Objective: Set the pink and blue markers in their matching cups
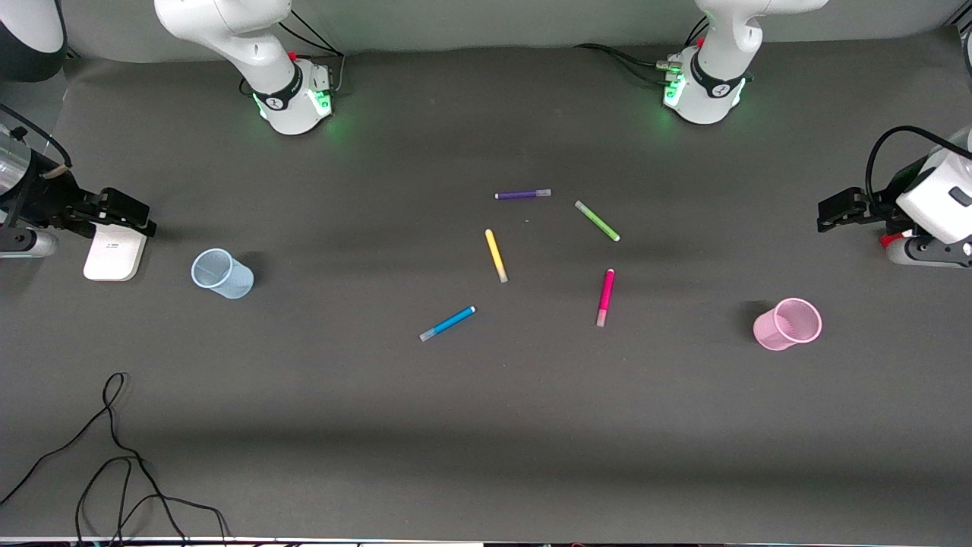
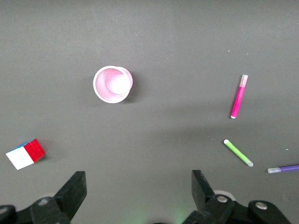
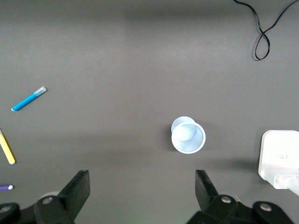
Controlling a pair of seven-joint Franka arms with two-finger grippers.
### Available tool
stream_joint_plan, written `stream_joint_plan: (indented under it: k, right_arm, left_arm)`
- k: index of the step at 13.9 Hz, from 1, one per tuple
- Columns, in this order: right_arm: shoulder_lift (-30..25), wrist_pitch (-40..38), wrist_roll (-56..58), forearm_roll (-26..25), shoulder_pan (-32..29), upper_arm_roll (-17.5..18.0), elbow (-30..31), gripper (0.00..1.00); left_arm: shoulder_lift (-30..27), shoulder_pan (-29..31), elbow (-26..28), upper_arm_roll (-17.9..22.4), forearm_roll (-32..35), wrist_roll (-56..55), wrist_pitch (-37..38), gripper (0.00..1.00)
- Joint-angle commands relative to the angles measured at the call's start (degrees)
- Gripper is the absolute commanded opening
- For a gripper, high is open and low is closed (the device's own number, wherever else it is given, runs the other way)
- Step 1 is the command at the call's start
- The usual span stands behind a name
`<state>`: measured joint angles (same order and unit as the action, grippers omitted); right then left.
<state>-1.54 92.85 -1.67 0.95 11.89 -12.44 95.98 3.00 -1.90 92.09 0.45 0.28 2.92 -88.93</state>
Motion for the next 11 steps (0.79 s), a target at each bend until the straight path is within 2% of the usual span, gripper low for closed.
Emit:
stream_joint_plan:
  k: [1, 3, 5, 8, 11]
  right_arm:
    - [0.7, -2.1, -3.6, 1.0, 0.3, 0.5, -1.5, 1.00]
    - [2.7, -2.5, -11.4, 1.0, 3.0, 0.8, -3.2, 1.00]
    - [8.4, -5.3, -17.1, 2.1, 6.8, 0.8, -9.0, 1.00]
    - [17.9, -9.3, -27.2, 7.6, 8.1, 0.8, -21.8, 1.00]
    - [23.9, -9.4, -38.3, 11.6, 9.7, 1.6, -27.2, 1.00]
  left_arm:
    - [-0.1, -0.8, -1.2, 0.3, -0.1, -0.5, 1.4, 1.00]
    - [-0.1, -0.9, -1.1, 0.3, -0.5, -0.5, 1.6, 1.00]
    - [-0.2, -1.4, -1.1, -0.8, -1.0, -0.6, 1.6, 1.00]
    - [-0.2, -1.7, -0.8, -5.3, -1.0, -2.8, 1.0, 1.00]
    - [0.3, -1.8, -0.3, -11.8, -0.9, -5.0, 0.6, 1.00]
